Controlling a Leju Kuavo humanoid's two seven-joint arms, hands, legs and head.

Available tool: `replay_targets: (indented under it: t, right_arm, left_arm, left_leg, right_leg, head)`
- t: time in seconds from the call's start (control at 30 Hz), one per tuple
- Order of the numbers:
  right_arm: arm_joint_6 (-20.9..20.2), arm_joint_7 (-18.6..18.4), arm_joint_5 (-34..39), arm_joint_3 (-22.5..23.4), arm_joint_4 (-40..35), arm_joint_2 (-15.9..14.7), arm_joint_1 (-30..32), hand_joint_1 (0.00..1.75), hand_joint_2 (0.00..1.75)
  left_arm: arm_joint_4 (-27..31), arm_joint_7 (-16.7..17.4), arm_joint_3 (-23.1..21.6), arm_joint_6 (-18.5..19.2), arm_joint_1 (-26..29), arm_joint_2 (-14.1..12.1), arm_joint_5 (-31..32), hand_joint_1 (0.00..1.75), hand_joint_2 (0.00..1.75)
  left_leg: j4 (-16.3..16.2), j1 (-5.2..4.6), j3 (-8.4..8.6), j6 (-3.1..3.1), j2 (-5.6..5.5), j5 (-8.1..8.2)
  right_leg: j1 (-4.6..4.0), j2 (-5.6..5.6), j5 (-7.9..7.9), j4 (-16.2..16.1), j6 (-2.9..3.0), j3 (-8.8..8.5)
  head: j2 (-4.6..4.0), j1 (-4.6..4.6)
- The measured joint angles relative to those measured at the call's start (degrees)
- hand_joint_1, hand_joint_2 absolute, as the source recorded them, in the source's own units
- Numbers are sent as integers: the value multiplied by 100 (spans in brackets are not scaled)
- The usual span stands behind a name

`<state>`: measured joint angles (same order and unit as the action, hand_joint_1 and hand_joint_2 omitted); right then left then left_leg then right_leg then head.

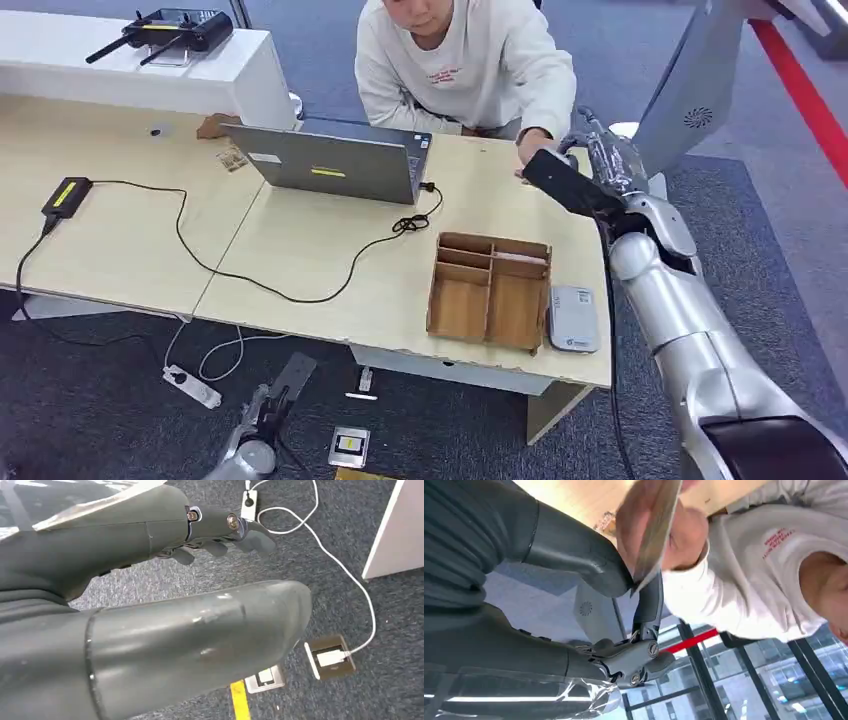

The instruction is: Pass the card to the sensor for recognition and then transmit it.

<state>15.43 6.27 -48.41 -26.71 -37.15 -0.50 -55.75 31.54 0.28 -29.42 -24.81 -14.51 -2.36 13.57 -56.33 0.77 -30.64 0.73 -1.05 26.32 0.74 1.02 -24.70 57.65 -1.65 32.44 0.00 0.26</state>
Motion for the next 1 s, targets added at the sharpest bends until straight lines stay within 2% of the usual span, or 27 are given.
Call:
replay_targets:
  t: [0.27,0.43,0.47,0.53,0.6,0.67,0.8,1.0]
  right_arm:
    - [-74,2,-151,-50,306,68,-106,175,175]
    - [-111,11,-221,-92,502,223,-189,175,175]
    - [-114,39,-232,-98,546,264,-209,0,175]
    - [-131,46,-262,-107,640,343,-252,0,175]
    - [-116,87,-256,-144,743,450,-311,0,175]
    - [-114,175,-162,-162,804,531,-351,0,175]
    - [-190,350,212,-173,920,701,-452,0,175]
    - [-232,596,902,-173,920,819,-610,0,175]
  left_arm:
    - [-98,-18,-24,7,-31,13,9,0,0]
    - [-140,-85,-33,7,-41,44,-57,0,0]
    - [-146,-116,-35,9,-35,48,-87,0,0]
    - [-155,-147,-37,241,-26,24,-155,0,0]
    - [-162,-262,-72,572,-21,-118,-339,0,0]
    - [-164,-341,-85,678,-20,-258,-520,0,0]
    - [-166,-345,-162,708,31,-483,-843,0,0]
    - [-140,-382,-352,610,112,-638,-1379,0,0]
  left_leg:
    - [0,-1,-6,-3,0,4]
    - [0,0,-6,-3,0,3]
    - [0,0,-5,-3,0,2]
    - [0,0,-6,-1,-1,1]
    - [0,10,-5,1,1,0]
    - [0,13,-4,1,1,0]
    - [0,14,-4,1,1,0]
    - [0,11,-5,1,1,0]
  right_leg:
    - [1,-1,-2,-1,-2,4]
    - [0,-1,-2,0,-1,4]
    - [0,-1,-2,0,-1,4]
    - [0,-2,-1,3,-1,3]
    - [-4,0,0,3,1,3]
    - [-5,1,0,3,1,3]
    - [-10,-3,-1,5,2,4]
    - [-12,-1,-1,1,1,2]
  head:
    - [0,-2]
    - [0,0]
    - [0,-2]
    - [0,0]
    - [0,2]
    - [0,-2]
    - [0,-2]
    - [0,0]
